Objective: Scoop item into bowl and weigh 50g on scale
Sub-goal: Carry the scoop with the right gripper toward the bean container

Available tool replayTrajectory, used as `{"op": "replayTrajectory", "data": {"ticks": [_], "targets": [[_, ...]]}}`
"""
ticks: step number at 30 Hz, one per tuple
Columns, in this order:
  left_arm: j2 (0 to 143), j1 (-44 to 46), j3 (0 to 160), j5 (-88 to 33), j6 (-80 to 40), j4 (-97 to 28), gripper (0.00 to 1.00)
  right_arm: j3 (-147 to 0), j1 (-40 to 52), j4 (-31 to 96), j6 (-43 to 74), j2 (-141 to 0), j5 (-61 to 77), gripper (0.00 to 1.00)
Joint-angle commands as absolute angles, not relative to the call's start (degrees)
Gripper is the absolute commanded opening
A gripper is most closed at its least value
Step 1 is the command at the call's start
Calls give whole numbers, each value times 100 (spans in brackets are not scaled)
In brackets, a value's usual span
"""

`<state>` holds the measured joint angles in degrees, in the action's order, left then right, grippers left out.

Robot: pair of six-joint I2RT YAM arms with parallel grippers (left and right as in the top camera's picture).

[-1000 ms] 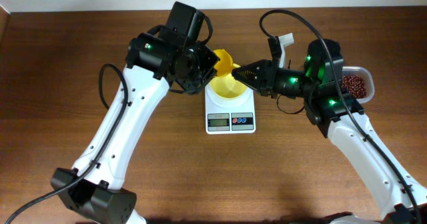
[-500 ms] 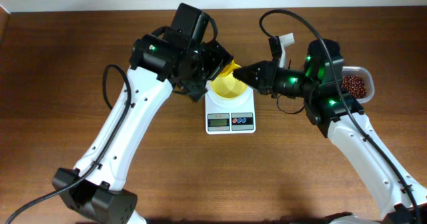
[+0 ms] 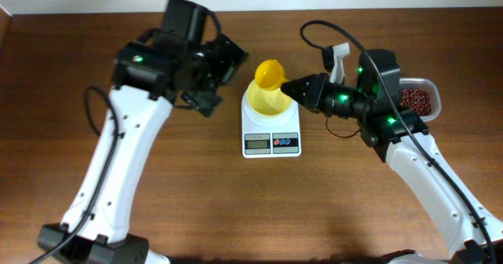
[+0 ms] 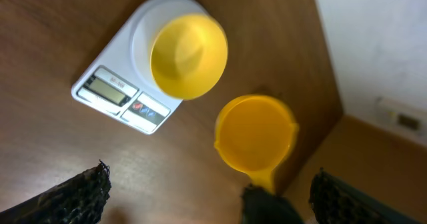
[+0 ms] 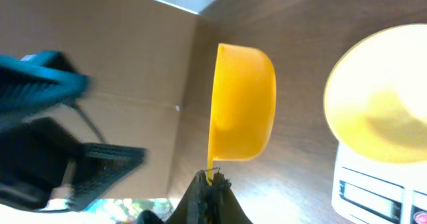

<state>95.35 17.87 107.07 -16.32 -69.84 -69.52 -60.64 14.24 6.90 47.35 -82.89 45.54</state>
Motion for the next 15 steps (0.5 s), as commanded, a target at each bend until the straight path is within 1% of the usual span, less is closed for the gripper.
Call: {"op": "replayTrajectory", "data": {"ticks": [1, 5, 7, 10, 11, 12, 15], "targets": [[9275, 1317, 10785, -1671, -6869, -7032, 99, -6108, 1267, 1059, 4040, -8291, 4038, 4], [9275, 930, 10785, -1647, -6401, -7091, 99, -6110, 1100, 1494, 3481, -8047, 3588, 4], [9275, 867, 10785, -1258, -6309, -7172, 99, -6136, 1044, 1940, 3277, -7819, 3081, 4], [9277, 873, 10783, -709, -6307, -7397, 99, -6440, 1033, 3017, 2856, -7553, 2086, 4], [9277, 873, 10783, -696, -6307, -7446, 99, -6571, 1033, 3291, 2768, -7513, 1835, 4], [9277, 873, 10783, -698, -6191, -7518, 99, -6899, 1033, 3948, 2613, -7432, 1208, 4], [9277, 873, 10783, -696, -5940, -7614, 99, -7341, 1031, 4753, 2523, -7352, 325, 4]]}}
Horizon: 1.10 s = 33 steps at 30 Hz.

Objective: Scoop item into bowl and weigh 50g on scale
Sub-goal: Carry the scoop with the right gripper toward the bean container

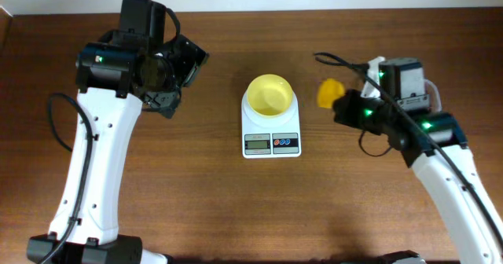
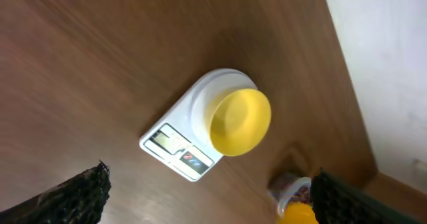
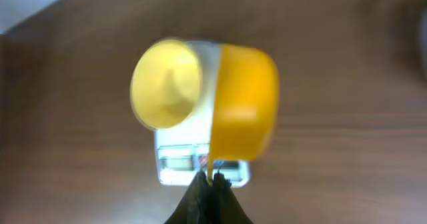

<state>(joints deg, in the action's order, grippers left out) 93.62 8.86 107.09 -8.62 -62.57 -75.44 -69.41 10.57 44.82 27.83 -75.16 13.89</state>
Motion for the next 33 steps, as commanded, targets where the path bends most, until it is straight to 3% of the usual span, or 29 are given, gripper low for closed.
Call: {"op": "replayTrajectory", "data": {"ticks": [1, 2, 3, 6, 7, 8, 15, 19, 33], "targets": [[9277, 873, 10783, -698, -5942, -7686, 96, -7463, 1033, 4967, 2523, -7352, 113, 4], [9277, 884, 10783, -698, -5944, -7723, 90, -7513, 1031, 5065, 2523, -7352, 16, 4], [9284, 919, 10783, -701, -5944, -7804, 65, -7537, 1031, 5162, 2504, -7341, -93, 4], [9288, 1070, 10777, -685, -5942, -7922, 25, -7537, 1031, 5234, 2504, -7341, -307, 4], [9288, 1155, 10770, -604, -5942, -7942, 7, -7537, 1031, 5249, 2504, -7341, -362, 4], [9288, 1304, 10748, -454, -5944, -7953, 0, -7537, 1031, 5251, 2504, -7341, -375, 4], [9292, 2294, 10433, 381, -6014, -7931, 0, -7537, 1011, 5304, 2504, -7343, -370, 4], [9295, 2738, 10031, 821, -6735, -7824, 0, -7537, 781, 5323, 2504, -7343, -364, 4], [9303, 3743, 8184, 1059, -6945, -5660, 0, -7535, -561, 5426, 2458, -7343, 152, 4]]}}
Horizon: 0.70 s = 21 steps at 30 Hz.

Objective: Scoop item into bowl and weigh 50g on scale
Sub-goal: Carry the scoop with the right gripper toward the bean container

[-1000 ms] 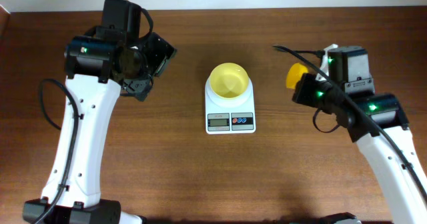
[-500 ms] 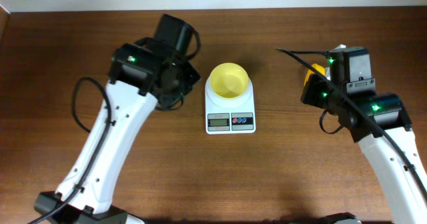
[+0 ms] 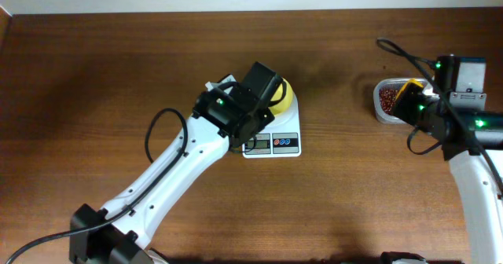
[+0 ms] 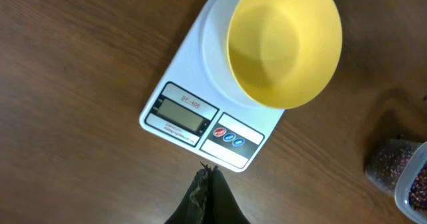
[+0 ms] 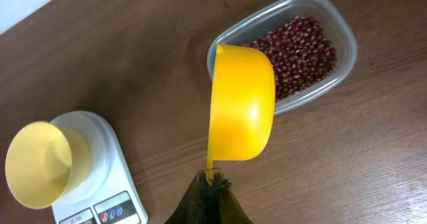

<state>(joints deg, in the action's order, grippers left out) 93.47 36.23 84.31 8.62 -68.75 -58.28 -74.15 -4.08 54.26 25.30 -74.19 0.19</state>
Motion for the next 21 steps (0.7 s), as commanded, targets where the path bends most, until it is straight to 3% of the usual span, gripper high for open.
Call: {"op": "replayTrajectory", "data": {"ticks": [1, 21], "targets": [[9303, 3787, 8103, 1059, -6945, -5559, 0, -7535, -604, 5426, 2440, -7343, 161, 4], [10641, 4283, 7771, 1780, -6947, -4475, 0, -7533, -650, 5428, 2418, -7432, 191, 4]]}}
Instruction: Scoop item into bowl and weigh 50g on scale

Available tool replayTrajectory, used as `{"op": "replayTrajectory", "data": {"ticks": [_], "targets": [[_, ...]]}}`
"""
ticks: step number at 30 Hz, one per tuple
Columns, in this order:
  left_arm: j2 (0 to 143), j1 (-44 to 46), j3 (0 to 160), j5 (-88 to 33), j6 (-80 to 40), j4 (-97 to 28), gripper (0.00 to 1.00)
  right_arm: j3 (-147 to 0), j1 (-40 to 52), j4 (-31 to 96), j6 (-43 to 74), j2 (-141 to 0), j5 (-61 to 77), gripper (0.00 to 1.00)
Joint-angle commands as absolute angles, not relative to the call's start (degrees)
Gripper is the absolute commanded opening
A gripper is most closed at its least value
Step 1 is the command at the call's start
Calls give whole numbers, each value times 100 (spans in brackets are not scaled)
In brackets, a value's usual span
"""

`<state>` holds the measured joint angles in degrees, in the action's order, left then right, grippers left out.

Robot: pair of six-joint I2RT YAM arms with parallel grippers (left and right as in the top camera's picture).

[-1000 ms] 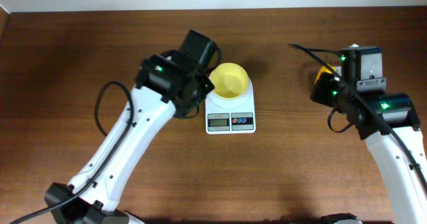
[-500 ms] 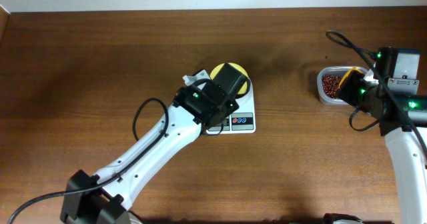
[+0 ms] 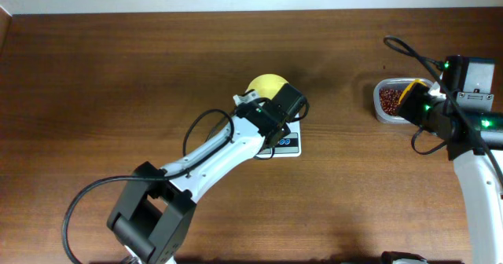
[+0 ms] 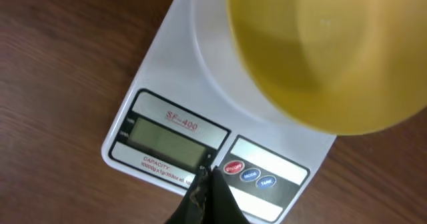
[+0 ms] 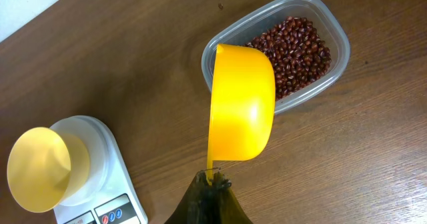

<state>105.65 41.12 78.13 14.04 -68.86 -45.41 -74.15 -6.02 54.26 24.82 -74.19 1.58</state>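
A yellow bowl (image 3: 265,86) stands on the white scale (image 4: 200,127), empty inside as seen in the left wrist view. My left gripper (image 4: 209,174) is shut, its tip right at the scale's front panel between the blank display (image 4: 167,136) and the red button (image 4: 233,167). My right gripper (image 5: 212,178) is shut on the handle of a yellow scoop (image 5: 240,111), held over the near rim of a clear tub of red beans (image 5: 293,37). Overhead, the scoop (image 3: 409,93) sits beside the tub (image 3: 391,100).
The brown table (image 3: 118,75) stretches left and front. The left arm (image 3: 212,158) lies across the middle toward the scale. A pale wall edge runs along the far side.
My left gripper has dropped closer to the scale, its tip now at the panel by the display and red button. The right gripper with the scoop has barely shifted by the bean tub.
At first my right gripper held the scoop over the bowl while the left stood open beside the scale. Then both were farther out. Later the left was shut above the scale and the right held the scoop at the tub. Now the left tip meets the panel.
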Motion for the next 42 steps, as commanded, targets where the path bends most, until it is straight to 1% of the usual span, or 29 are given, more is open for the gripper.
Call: {"op": "replayTrajectory", "data": {"ticks": [1, 4, 8, 23, 25, 28, 42], "targets": [[10643, 4392, 7771, 1955, -6969, -4434, 0, -7533, -650, 5433, 2418, -7465, 193, 4], [10652, 4692, 7771, 2480, -7168, -4390, 0, -7533, -650, 5450, 2421, -7540, 193, 4], [10731, 4963, 7771, 2860, -7293, -4348, 0, -7533, -650, 5454, 2418, -7537, 191, 4], [11255, 4963, 7771, 2829, -7400, -4248, 0, -7533, -650, 5448, 2418, -7537, 189, 4], [11262, 4963, 7771, 2814, -7400, -4244, 0, -7533, -650, 5448, 2418, -7537, 189, 4], [11262, 4963, 7771, 2486, -7400, -4219, 0, -7533, -650, 5448, 2421, -7537, 189, 4], [11439, 4963, 7771, 2484, -7415, -4112, 0, -7533, -650, 5468, 2421, -7537, 191, 4]]}}
